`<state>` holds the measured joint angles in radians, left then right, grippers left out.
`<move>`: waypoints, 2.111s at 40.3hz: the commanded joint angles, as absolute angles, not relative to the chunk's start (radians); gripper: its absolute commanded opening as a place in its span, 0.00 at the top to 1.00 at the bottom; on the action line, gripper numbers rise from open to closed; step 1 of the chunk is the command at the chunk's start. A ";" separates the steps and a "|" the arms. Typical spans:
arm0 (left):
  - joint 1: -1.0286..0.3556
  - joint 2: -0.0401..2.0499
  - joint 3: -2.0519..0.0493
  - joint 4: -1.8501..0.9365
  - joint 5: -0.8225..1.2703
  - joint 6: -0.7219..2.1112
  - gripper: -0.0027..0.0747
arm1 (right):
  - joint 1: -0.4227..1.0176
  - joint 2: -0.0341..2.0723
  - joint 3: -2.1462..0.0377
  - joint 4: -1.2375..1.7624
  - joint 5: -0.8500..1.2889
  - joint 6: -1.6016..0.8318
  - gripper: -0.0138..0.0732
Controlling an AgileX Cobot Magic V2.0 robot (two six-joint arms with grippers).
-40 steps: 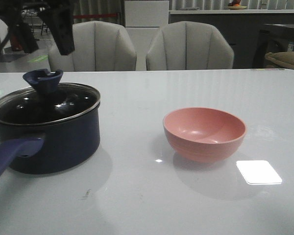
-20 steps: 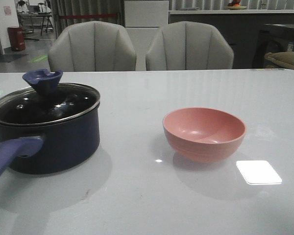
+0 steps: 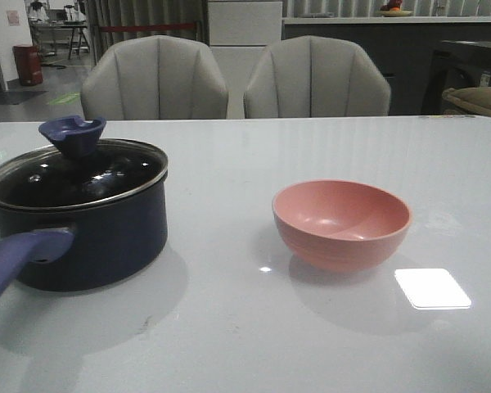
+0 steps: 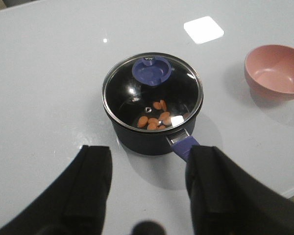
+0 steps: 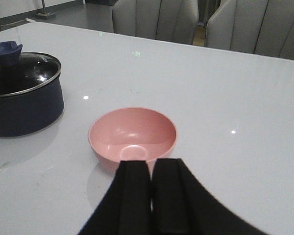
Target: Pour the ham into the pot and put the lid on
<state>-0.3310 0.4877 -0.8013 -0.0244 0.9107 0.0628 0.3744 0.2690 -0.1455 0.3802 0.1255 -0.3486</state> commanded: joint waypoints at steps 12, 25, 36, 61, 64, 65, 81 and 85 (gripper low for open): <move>-0.337 0.078 -0.459 -0.064 0.604 0.066 0.82 | 0.376 0.276 -0.173 0.386 0.048 -0.353 0.66; -0.337 0.002 -0.411 -0.105 0.508 0.066 0.82 | 0.376 0.276 -0.173 0.386 0.048 -0.353 0.66; -0.337 0.002 -0.411 -0.105 0.508 0.066 0.82 | 0.376 0.276 -0.173 0.386 0.048 -0.353 0.66; 0.031 -0.025 -0.009 -0.036 0.000 0.066 0.82 | 0.376 0.276 -0.173 0.386 0.048 -0.353 0.66; 0.048 -0.025 0.028 -0.046 -0.072 0.066 0.82 | 0.376 0.276 -0.173 0.386 0.048 -0.353 0.66; 0.048 -0.025 0.028 -0.049 -0.061 0.066 0.82 | 0.376 0.276 -0.173 0.386 0.048 -0.353 0.66; 0.042 -0.025 0.026 -0.049 -0.071 0.066 0.82 | 0.376 0.276 -0.173 0.386 0.048 -0.353 0.66; 0.042 -0.025 0.026 -0.049 -0.071 0.066 0.82 | 0.376 0.276 -0.173 0.386 0.048 -0.353 0.66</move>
<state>0.0449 -0.0047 0.0048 -0.0389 0.0122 0.0628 0.3744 0.2690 -0.1455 0.3802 0.1255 -0.3486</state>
